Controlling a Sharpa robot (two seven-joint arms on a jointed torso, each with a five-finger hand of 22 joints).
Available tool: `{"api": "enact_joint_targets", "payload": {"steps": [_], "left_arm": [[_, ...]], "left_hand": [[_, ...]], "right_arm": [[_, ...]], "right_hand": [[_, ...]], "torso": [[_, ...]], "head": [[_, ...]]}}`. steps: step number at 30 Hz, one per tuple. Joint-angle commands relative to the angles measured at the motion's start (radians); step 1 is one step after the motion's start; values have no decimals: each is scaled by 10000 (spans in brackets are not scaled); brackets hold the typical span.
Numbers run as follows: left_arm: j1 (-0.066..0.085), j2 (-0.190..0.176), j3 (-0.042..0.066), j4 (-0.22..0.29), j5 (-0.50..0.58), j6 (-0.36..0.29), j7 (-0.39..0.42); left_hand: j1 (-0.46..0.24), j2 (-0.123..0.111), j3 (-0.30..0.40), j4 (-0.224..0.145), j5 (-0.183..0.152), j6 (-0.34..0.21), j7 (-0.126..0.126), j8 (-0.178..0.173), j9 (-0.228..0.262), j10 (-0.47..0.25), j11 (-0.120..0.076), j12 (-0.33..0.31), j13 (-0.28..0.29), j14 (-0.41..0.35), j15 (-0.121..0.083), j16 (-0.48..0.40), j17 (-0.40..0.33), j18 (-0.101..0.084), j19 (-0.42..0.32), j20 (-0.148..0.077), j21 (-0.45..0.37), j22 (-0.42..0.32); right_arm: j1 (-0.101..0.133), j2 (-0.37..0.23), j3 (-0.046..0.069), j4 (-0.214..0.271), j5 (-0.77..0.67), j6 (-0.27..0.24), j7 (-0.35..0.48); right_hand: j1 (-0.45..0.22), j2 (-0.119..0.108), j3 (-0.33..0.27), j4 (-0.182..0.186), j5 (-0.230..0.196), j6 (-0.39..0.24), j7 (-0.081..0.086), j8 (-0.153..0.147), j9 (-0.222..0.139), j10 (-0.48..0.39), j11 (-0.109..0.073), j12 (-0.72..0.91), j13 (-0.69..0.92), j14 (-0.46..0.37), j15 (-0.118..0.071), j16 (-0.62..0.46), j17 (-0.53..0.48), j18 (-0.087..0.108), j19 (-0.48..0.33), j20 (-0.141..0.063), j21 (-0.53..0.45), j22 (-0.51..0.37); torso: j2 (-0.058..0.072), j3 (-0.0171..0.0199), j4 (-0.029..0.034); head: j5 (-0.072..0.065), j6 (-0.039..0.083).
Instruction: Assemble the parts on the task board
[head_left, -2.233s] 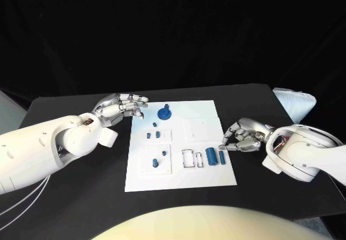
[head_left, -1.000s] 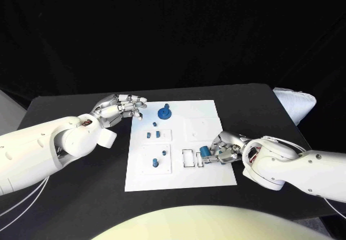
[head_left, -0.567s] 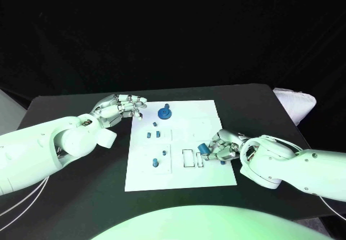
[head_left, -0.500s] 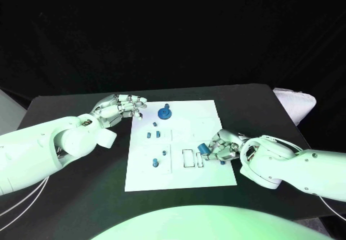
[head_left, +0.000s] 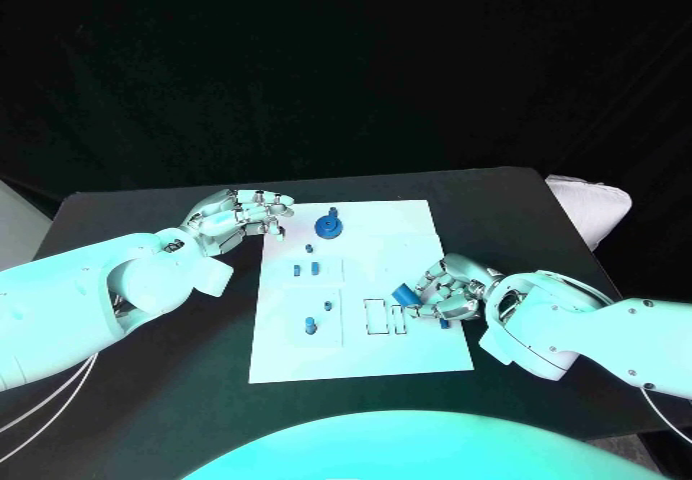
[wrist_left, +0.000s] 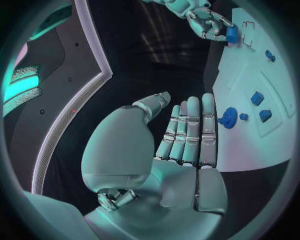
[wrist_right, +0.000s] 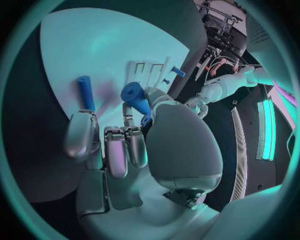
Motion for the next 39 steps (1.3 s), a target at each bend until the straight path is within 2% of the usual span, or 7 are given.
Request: {"api": "enact_joint_targets", "payload": {"steps": [1, 6, 11, 16, 20, 26, 39], "left_arm": [[-4, 29, 6, 16, 71, 196, 29], [-4, 30, 6, 22, 71, 197, 27], [-4, 26, 6, 30, 71, 191, 23], [-3, 18, 6, 47, 71, 193, 17], [-3, 7, 6, 51, 71, 182, 14], [-3, -1, 6, 58, 72, 197, 2], [-3, -30, 6, 71, 73, 208, -25]], "left_hand": [[-19, 71, -27, 16, 54, -50, -3, 42, -12, -25, 78, -49, -17, 24, 16, -59, -4, 130, 71, -6, -33, -17], [-19, 71, -27, 16, 54, -50, -3, 42, -12, -25, 78, -49, -17, 24, 16, -59, -4, 130, 71, -6, -33, -17], [-19, 71, -27, 16, 54, -50, -3, 42, -12, -25, 78, -49, -17, 24, 16, -59, -4, 130, 71, -6, -33, -17], [-19, 71, -27, 16, 54, -50, -3, 42, -12, -25, 78, -49, -17, 24, 16, -59, -4, 130, 71, -6, -33, -17], [-19, 71, -27, 16, 54, -50, -3, 42, -12, -25, 78, -49, -17, 24, 16, -59, -4, 130, 71, -6, -33, -17], [-19, 71, -27, 16, 54, -50, -3, 42, -12, -25, 78, -49, -17, 24, 16, -59, -4, 130, 71, -6, -33, -17], [-18, 82, -30, 32, 59, -50, -4, 57, -17, -32, 78, -56, -21, 18, 18, -66, 1, 131, 81, -3, -66, -41]], "right_arm": [[114, -34, 7, 193, 730, -176, 438], [183, 4, 9, 285, 905, -98, 481], [202, 241, 8, 190, 1030, 314, 344], [132, 571, 2, 10, 1039, 839, 11], [65, 778, 0, -98, 952, 996, -238], [21, 996, -1, -162, 857, 997, -410], [7, 1153, 0, -321, 514, 789, -625]], "right_hand": [[274, 178, 175, -20, 123, 245, -135, 102, 14, 571, -66, 50, 2030, 904, -55, 40, 1983, -149, 5, -46, 71, 35], [268, 160, 203, -21, 132, 249, -134, 105, 12, 576, -67, 55, 2036, 904, -56, 41, 1986, -151, 7, -47, 79, 44], [121, 79, 334, 28, 33, 271, -127, 118, 3, 582, -61, 56, 2044, 907, -53, 45, 2000, -155, 9, -48, 85, 67], [-326, -35, 475, 70, -294, 294, -114, 140, -16, 564, -46, 20, 2022, 902, -38, 37, 1981, -150, -6, -35, 46, 71], [-715, -61, 512, 79, -414, 385, -142, 194, -16, 637, -64, 96, 2110, 904, -48, 40, 1993, -156, 11, -37, 79, 124], [-1201, -80, 450, 85, -574, 485, -182, 254, -20, 735, -96, 205, 2231, 913, -76, 52, 2032, -172, 50, -57, 153, 213], [-1499, -32, 426, 92, -729, 539, -206, 292, -26, 789, -118, 268, 2301, 924, -95, 68, 2080, -191, 90, -76, 236, 304]], "torso": [[10, -9, 6], [16, -10, 29], [22, -12, 19], [25, -11, 35], [26, -7, 30], [23, -2, 24], [33, -2, 23]], "head": [[-16, 2], [-6, 2], [11, 2], [2, 2], [23, 2], [32, 2], [54, 2]]}}
